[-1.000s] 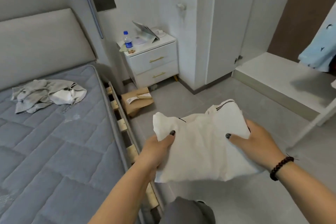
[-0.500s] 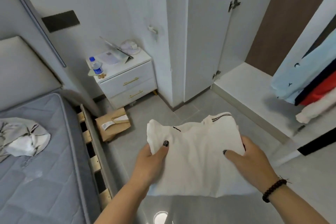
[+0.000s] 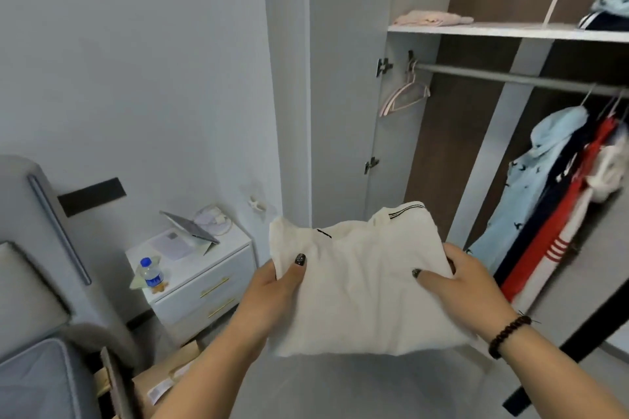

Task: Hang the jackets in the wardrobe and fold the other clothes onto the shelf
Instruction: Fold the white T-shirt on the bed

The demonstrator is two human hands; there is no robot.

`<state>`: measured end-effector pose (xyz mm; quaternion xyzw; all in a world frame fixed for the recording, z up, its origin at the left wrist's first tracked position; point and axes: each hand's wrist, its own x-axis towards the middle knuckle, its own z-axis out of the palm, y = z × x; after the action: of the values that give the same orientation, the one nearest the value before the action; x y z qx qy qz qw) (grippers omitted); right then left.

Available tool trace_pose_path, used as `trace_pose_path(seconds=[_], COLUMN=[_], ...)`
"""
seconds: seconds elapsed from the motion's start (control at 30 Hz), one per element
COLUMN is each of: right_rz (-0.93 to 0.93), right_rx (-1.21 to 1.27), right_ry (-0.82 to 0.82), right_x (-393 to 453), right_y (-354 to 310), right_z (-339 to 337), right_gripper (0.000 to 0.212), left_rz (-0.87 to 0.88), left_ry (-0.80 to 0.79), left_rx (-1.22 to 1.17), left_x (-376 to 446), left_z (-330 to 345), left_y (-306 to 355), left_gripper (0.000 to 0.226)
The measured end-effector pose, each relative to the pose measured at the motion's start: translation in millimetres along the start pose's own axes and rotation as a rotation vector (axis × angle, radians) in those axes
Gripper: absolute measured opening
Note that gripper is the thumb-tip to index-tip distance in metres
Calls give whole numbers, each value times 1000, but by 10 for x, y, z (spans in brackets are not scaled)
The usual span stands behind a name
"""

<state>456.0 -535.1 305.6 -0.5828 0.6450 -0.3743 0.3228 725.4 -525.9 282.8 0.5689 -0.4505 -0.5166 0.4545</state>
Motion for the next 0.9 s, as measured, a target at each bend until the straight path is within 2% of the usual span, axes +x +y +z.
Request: trace_pose_path(seconds=[0.2, 0.4, 0.6, 0.9], right_rz=[-149, -230, -293, -405], right_rx=[-105, -189, -171, -251], right_ry=[78, 166, 256, 276], right_x=[425, 1015, 1986, 3501], right_y=[-616, -909, -1093, -1541], right_z=[-490, -1041, -1385, -1904], right_gripper=[16, 15, 13, 11], left_rz=[119, 253, 354, 443], left_ry=[-27, -96, -81, -127], left_rx=[5, 52, 41, 30], left_x=[440, 972, 1819, 3155], left_z=[85, 389, 806, 1200], left_y=[756, 1414, 2053, 2888], left_gripper=[25, 23, 21, 22])
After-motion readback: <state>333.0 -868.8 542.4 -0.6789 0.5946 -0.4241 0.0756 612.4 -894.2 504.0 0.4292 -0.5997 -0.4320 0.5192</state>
